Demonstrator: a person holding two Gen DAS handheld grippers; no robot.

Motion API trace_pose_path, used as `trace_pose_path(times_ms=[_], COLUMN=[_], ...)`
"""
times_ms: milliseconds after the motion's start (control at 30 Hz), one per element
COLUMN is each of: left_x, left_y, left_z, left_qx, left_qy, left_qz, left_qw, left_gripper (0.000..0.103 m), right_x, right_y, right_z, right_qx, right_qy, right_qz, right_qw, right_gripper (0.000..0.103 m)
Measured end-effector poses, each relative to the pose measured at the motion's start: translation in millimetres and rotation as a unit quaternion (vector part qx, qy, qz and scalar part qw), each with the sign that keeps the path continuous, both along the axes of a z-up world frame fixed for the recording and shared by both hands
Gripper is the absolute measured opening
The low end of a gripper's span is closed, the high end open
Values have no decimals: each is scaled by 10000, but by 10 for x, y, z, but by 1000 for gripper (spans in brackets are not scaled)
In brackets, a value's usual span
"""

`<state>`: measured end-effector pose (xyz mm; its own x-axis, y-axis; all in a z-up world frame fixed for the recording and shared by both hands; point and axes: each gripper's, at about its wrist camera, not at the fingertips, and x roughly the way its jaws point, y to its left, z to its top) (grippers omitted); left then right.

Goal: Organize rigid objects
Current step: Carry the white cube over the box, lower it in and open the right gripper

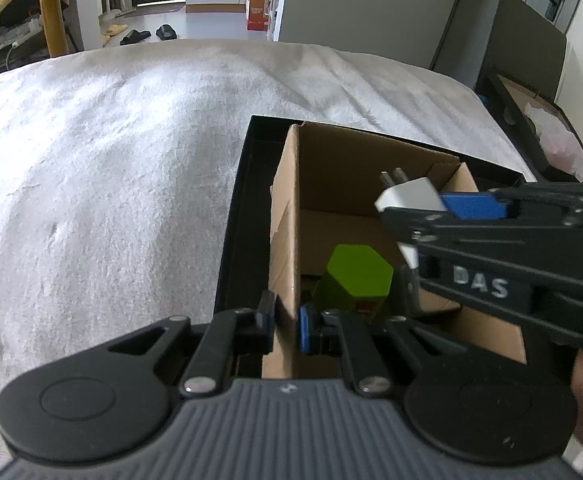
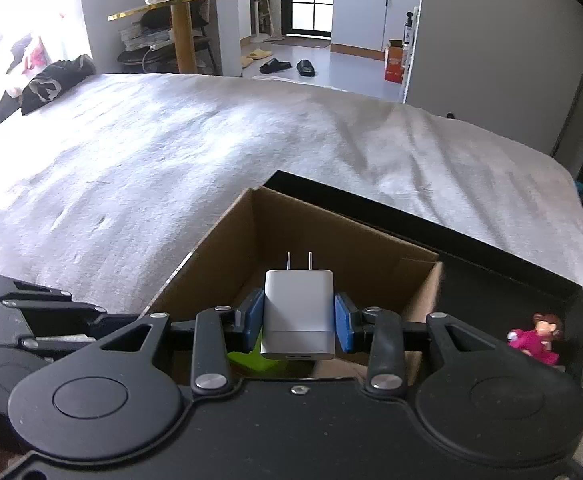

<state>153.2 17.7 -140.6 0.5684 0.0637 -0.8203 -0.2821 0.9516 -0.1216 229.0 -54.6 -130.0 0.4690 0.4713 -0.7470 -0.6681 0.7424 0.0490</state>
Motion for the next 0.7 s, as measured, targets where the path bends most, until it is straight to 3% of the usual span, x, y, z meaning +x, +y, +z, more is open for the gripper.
trace_pose_path(times_ms=[167, 700], left_x=[-10, 7], left_y=[12, -68], left_z=[-3, 90], left_qx=[-40, 169], left_qy=[-4, 81], left_qz=[14, -35], left_qw=[10000, 9998], left_gripper=[11, 16], right_x=[21, -152], right_y=[61, -567], right_z=[-42, 198], right_qx=[309, 379], right_qy=[351, 180], right_qz=[12, -454], right_qw=[9989, 9981], right_gripper=[39, 40])
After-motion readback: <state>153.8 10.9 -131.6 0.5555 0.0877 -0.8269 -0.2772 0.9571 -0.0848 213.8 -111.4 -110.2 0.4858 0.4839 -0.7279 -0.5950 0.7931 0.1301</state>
